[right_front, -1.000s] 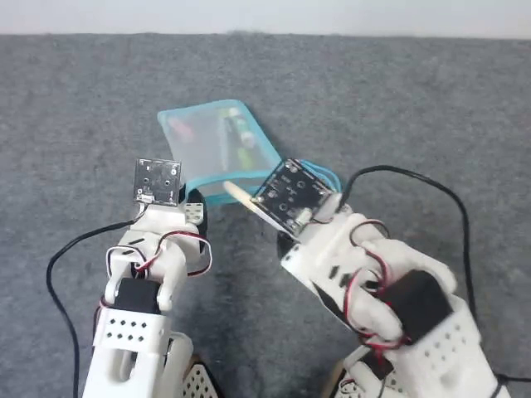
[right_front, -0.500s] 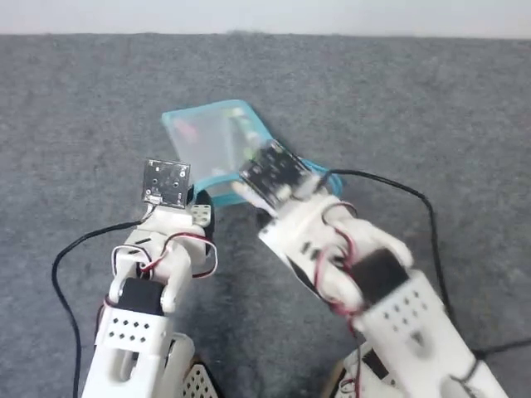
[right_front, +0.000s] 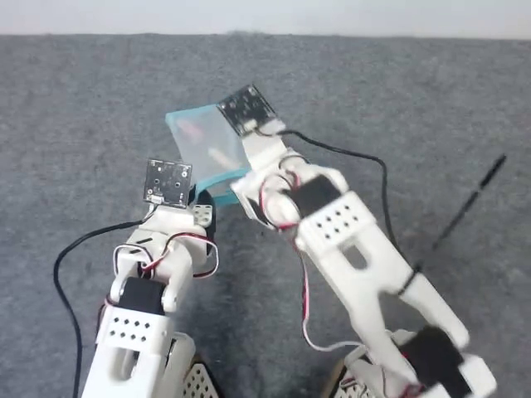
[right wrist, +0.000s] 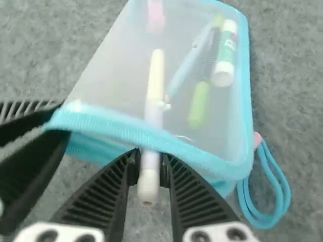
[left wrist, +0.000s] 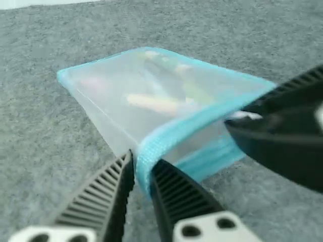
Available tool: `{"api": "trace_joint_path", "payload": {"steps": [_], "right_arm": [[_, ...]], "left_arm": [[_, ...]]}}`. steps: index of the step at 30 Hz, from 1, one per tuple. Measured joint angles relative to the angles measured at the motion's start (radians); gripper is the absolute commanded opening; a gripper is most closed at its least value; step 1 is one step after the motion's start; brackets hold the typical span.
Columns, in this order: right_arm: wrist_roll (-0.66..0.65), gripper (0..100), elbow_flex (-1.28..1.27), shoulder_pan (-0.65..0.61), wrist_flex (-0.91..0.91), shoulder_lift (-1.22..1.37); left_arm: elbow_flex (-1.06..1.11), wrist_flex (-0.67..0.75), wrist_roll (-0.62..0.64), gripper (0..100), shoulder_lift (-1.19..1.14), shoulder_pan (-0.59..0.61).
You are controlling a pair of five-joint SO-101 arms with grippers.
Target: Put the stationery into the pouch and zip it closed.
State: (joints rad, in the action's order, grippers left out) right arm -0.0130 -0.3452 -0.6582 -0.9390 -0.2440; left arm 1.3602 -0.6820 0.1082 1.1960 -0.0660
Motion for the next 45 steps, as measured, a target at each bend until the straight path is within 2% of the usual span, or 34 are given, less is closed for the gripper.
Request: {"api": "trace_joint_path", "payload": {"steps": [3,8,10,17,22,25,29,35,39,45], "right_arm": [[0.014,3.2,0.072,0.0,0.0,0.081],[0.011,21.4,0.127,-0.017,0.0,0.183],[0.008,24.6,0.133,-0.018,0.0,0.184],[-0.043,24.6,0.14,-0.015,-0.124,0.095],[-0.118,24.6,0.101,-0.006,-0.238,-0.157],[-0.166,24.5,-0.028,0.068,-0.244,-0.348],[-0.23,24.5,-0.284,0.183,-0.149,-0.552],[-0.298,24.5,-0.641,0.201,0.098,-0.598],[-0.301,24.5,-0.681,0.198,0.252,-0.534],[-0.301,24.7,-0.646,0.199,0.437,-0.232]], "left_arm": [[0.0,0.0,0.002,1,0.0,0.0],[0.0,0.002,0.003,1,0.0,0.0],[0.0,0.002,0.003,1,0.0,-0.002],[0.0,0.002,0.002,1,0.0,-0.002],[0.0,0.002,-0.003,1,0.0,-0.002],[0.0,-0.003,-0.003,1,0.0,-0.002],[0.0,-0.009,-0.005,1,0.0,-0.002],[0.0,-0.009,-0.005,1,0.0,-0.002],[0.0,-0.009,-0.005,1,0.0,-0.002],[0.0,-0.009,-0.005,1,0.002,-0.002]]}}
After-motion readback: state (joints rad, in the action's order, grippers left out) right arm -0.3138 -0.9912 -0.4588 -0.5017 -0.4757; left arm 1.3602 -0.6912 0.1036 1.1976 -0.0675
